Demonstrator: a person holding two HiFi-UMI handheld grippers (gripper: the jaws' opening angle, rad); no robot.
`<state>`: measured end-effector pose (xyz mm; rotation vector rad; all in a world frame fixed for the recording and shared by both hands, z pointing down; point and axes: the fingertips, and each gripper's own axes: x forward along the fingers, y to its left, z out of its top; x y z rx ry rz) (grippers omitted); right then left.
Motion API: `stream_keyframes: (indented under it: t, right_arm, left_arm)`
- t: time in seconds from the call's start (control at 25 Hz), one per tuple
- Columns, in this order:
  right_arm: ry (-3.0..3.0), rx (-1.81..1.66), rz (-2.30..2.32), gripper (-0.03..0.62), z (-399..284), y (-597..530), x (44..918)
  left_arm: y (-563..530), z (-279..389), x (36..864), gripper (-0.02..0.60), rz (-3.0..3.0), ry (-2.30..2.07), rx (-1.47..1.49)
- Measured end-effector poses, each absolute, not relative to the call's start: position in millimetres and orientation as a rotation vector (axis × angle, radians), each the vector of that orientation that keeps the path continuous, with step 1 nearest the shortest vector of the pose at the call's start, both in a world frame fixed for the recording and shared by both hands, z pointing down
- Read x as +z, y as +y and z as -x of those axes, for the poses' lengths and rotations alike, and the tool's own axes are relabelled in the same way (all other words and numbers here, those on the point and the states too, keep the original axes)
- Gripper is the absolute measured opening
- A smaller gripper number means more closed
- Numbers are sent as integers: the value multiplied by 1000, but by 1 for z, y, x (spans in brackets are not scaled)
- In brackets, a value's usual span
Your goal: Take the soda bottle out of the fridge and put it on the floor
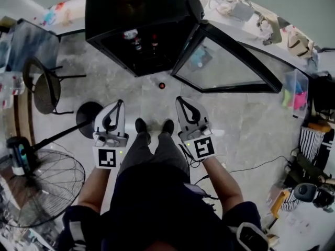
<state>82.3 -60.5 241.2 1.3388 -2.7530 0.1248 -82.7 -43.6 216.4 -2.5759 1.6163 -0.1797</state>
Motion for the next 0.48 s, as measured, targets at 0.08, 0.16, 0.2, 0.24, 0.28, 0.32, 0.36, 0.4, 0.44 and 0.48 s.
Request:
stream_keyframes:
  t: [0.08, 0.16, 0.2, 0.24, 0.28, 0.32, 0.36, 0.4, 0.44, 0.48]
  right_arm:
    - [-2744, 123, -1333, 18, -80, -57, 228]
    - [-2743, 112, -1340, 18, -79, -55, 216]
    - [-2744, 101, -1341, 18, -78, -52, 210]
    - [-2741, 94, -1341, 18, -77, -50, 206]
    - [-2738, 91, -1344, 18, -77, -49, 202]
    - [-2737, 88, -1349, 18, -77, -49, 199]
    - [-2737, 87, -1356, 18, -76, -49, 196]
    - [-2733, 87, -1362, 18, -77, -48, 193]
    - [-2728, 86, -1369, 18, -78, -48, 190]
    - [-2720, 82, -1377, 18, -79, -48, 188]
  left_arm:
    - [-41, 86, 207, 23, 2569, 1627, -162]
    - [-39, 89, 200, 23, 2569, 1650, -140]
    - [-37, 91, 198, 23, 2570, 1659, -135]
    - [-36, 92, 196, 23, 2569, 1663, -133]
    - [-35, 93, 194, 23, 2568, 1663, -132]
    - [-35, 93, 192, 23, 2567, 1665, -127]
    - [-35, 94, 189, 23, 2565, 1671, -118]
    - [-35, 94, 187, 23, 2565, 1679, -110]
    - [-34, 94, 184, 23, 2565, 1684, -103]
    - [-34, 94, 181, 23, 2564, 1685, -96]
